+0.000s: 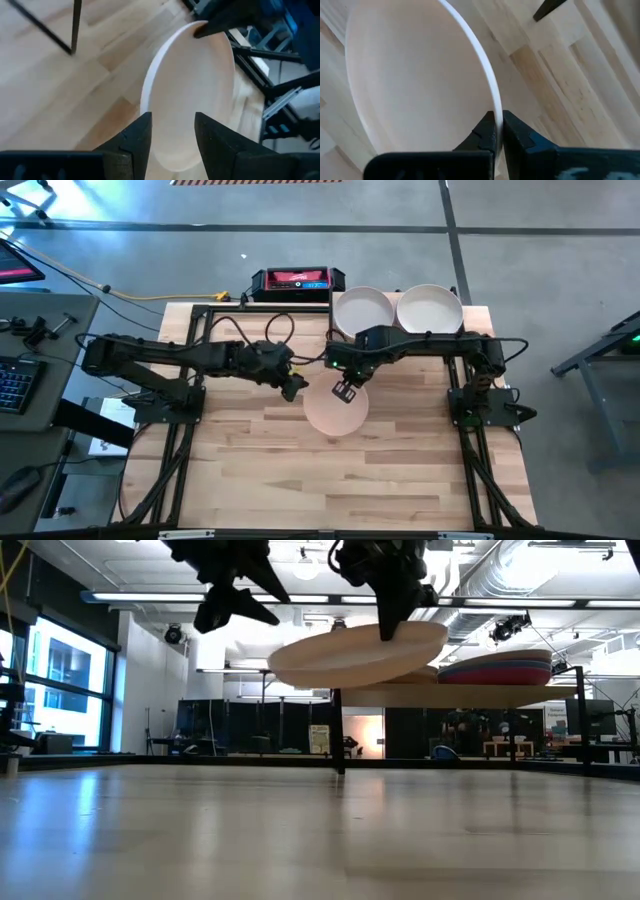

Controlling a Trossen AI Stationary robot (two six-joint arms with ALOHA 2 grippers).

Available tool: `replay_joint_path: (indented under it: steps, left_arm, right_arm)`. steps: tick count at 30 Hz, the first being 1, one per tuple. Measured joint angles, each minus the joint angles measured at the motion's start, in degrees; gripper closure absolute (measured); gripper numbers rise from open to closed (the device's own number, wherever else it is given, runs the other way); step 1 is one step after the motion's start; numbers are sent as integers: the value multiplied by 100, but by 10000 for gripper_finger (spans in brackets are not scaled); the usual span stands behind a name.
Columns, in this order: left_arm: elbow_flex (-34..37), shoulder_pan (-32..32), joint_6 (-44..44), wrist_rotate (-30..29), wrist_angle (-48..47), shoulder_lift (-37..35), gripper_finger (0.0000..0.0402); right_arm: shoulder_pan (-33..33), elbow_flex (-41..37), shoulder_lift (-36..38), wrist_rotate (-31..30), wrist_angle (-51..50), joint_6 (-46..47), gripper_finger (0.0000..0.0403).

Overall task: Place and stack plates onto a shelf
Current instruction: Stack the light pink plate on top of the gray plate on the shelf

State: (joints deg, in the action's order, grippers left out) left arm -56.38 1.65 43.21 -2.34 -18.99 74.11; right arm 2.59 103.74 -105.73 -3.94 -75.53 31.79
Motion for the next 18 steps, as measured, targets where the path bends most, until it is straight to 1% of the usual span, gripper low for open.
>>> replay_joint_path:
  steps: [5, 10, 12, 14, 18]
  left_arm:
    - [0, 0, -681, -49, 12, -22, 264]
    - [0, -16, -859, -274, 204, -22, 264]
    - [0, -22, -1109, -335, 402, -20, 264]
    - [0, -22, -1316, -338, 588, -20, 264]
    - [0, 10, -1341, -339, 747, -20, 264]
  right_arm:
    - [182, 0, 187, -20, -21, -91, 403]
    - [405, 4, 386, -51, -64, -226, 403]
    - [506, 4, 454, -53, -109, -289, 403]
    - [619, 4, 521, -55, -164, -380, 403]
    - [866, 4, 629, -116, -267, -532, 403]
